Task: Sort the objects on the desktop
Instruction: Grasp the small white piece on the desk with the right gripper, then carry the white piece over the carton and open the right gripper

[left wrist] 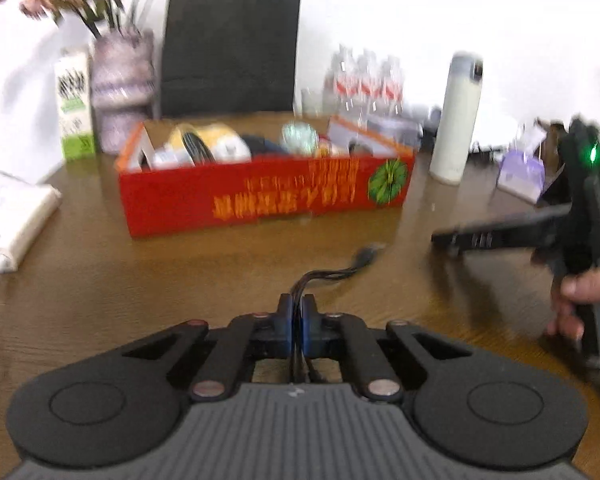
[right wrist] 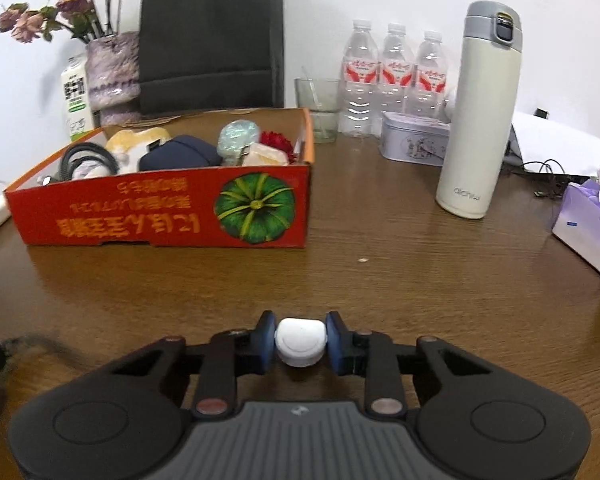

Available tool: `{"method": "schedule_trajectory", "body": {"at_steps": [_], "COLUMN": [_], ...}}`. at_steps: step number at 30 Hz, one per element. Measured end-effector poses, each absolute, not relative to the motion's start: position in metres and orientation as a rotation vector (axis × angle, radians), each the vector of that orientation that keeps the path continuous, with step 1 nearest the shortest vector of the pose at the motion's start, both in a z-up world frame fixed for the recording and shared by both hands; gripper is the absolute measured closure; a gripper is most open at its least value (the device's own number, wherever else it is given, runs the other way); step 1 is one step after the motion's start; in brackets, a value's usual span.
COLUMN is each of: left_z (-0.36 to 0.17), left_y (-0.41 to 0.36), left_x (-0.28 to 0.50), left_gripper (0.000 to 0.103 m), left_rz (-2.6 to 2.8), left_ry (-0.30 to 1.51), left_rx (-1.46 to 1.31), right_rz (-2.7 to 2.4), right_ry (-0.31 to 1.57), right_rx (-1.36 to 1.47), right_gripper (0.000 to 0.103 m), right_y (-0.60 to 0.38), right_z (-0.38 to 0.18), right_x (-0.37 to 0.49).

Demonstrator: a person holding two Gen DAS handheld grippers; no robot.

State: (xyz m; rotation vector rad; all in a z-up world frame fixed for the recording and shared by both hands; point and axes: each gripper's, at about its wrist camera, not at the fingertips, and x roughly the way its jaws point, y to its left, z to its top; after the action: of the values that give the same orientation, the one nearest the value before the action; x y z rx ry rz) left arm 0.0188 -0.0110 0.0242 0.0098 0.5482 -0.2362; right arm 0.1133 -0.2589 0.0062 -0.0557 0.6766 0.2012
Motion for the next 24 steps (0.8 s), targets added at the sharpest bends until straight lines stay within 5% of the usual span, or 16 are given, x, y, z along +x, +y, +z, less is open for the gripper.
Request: {"method": "schedule_trajectory", "body": {"at_steps": [24], "left_z": [0.099], "left_y": [0.012], "left_x": [-0.036], "left_gripper": [0.101], "left_rz": [-0.216], "left_ry": [0.298], "left_rx": [-0.069], "right_rz": [0.283], "right_ry": [0.596], "right_rx": [0.053], "right_gripper": [0.077], "right_y": [-0.252], "right_z": [0.024], "right_x": [0.015]}}
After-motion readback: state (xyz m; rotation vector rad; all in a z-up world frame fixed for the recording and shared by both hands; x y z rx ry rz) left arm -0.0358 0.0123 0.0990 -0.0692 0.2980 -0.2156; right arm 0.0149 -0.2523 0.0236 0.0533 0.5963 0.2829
